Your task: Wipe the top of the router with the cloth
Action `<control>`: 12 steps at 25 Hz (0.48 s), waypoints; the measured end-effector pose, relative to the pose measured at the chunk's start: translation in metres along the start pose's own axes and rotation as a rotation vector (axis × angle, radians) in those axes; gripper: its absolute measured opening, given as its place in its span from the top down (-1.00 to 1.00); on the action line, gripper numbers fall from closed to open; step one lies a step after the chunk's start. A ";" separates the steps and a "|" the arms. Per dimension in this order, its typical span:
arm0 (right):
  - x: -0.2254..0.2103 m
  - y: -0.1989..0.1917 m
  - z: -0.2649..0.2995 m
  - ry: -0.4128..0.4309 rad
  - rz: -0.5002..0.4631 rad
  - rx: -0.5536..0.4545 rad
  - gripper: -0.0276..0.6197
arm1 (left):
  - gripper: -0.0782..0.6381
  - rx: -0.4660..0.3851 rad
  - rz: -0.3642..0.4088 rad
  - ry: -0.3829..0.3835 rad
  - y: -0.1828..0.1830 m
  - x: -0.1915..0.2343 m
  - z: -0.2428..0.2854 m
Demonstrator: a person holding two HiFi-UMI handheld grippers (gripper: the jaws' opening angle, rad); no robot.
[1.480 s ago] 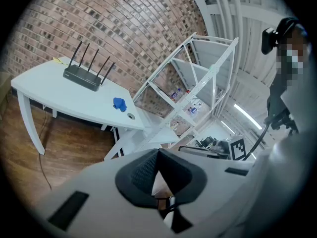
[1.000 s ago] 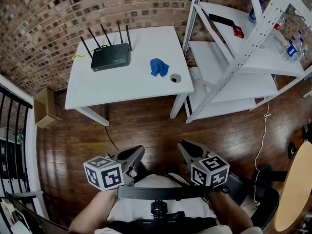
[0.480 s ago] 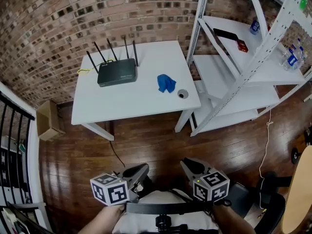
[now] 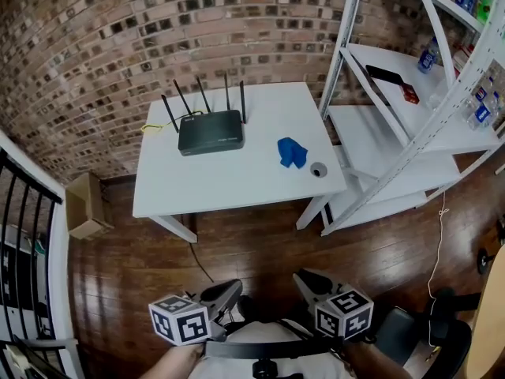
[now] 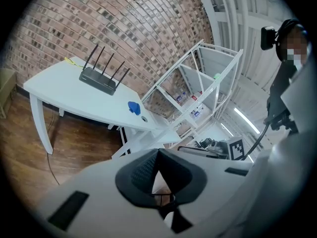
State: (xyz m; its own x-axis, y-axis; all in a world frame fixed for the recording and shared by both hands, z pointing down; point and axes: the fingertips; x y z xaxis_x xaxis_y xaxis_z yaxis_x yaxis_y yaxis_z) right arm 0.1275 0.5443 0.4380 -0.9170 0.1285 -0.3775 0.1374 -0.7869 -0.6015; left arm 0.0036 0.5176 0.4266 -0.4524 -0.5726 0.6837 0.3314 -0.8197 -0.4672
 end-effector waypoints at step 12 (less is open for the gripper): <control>-0.016 0.058 0.022 -0.089 0.051 -0.068 0.63 | 0.70 -0.011 -0.017 -0.001 0.027 0.047 -0.028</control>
State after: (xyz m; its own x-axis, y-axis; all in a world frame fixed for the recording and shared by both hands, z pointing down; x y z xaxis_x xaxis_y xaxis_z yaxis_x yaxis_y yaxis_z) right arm 0.1423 0.4834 0.4246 -0.9374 0.0333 -0.3466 0.2066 -0.7481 -0.6306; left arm -0.0321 0.4682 0.4305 -0.4572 -0.5582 0.6923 0.3146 -0.8296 -0.4612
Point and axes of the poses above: the fingertips, and each gripper's own axes: z forward along the fingers, x to its left, y out of its top, and after that the axes turned 14 degrees about x, right-handed
